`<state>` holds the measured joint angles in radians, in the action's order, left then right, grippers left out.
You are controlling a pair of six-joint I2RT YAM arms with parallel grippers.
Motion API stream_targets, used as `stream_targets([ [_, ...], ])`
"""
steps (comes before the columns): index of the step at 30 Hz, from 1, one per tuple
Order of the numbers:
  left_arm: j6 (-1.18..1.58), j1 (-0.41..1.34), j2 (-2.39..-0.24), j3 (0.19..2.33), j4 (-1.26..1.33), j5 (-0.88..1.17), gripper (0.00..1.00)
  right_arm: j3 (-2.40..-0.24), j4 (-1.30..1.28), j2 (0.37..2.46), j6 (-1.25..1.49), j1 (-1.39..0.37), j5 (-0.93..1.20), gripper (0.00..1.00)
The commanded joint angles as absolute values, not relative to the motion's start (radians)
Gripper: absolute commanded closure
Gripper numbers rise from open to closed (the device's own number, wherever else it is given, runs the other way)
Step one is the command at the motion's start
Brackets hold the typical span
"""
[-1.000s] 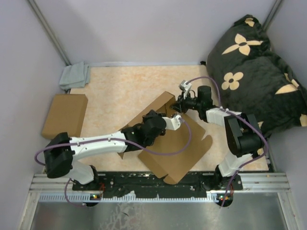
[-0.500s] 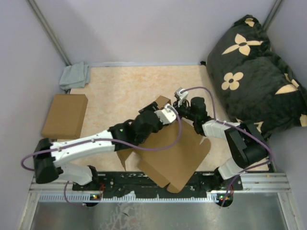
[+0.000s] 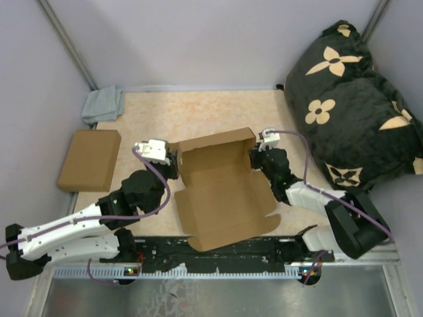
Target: Fold the paper box
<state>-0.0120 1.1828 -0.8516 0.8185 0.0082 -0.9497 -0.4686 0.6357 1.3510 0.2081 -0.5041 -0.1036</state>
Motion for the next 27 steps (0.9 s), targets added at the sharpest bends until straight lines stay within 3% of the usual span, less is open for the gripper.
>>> stream_targets([
  [1,0.110,1.176,-0.771,0.693,0.132,-1.099,0.63,-0.428,0.571,1.205,0.322,-0.515,-0.348,1.00],
  [4,0.145,1.163,-0.756,0.637,0.168,-1.125,0.51,-0.406,0.463,1.114,0.317,-0.515,-0.389,1.00],
  [8,0.141,1.073,-0.780,0.614,0.232,-1.062,0.47,-0.378,0.345,1.000,0.318,-0.514,-0.428,1.00],
  [13,0.350,0.661,-0.894,0.758,0.122,-0.503,0.46,-0.394,0.255,0.977,0.328,-0.488,-0.394,1.00],
  [16,0.302,0.556,-1.034,0.861,0.180,-0.423,0.42,-0.401,0.249,1.005,0.336,-0.459,-0.320,1.00],
  [20,0.381,0.335,-1.224,0.981,0.099,-0.161,0.42,-0.416,0.259,1.045,0.342,-0.415,-0.223,1.00],
  [23,0.422,0.274,-1.251,0.885,0.132,-0.043,0.44,-0.434,0.244,1.052,0.333,-0.405,-0.183,1.00],
  [27,0.456,0.273,-1.155,0.558,0.396,0.008,0.41,-0.443,0.235,1.051,0.328,-0.403,-0.154,1.00],
])
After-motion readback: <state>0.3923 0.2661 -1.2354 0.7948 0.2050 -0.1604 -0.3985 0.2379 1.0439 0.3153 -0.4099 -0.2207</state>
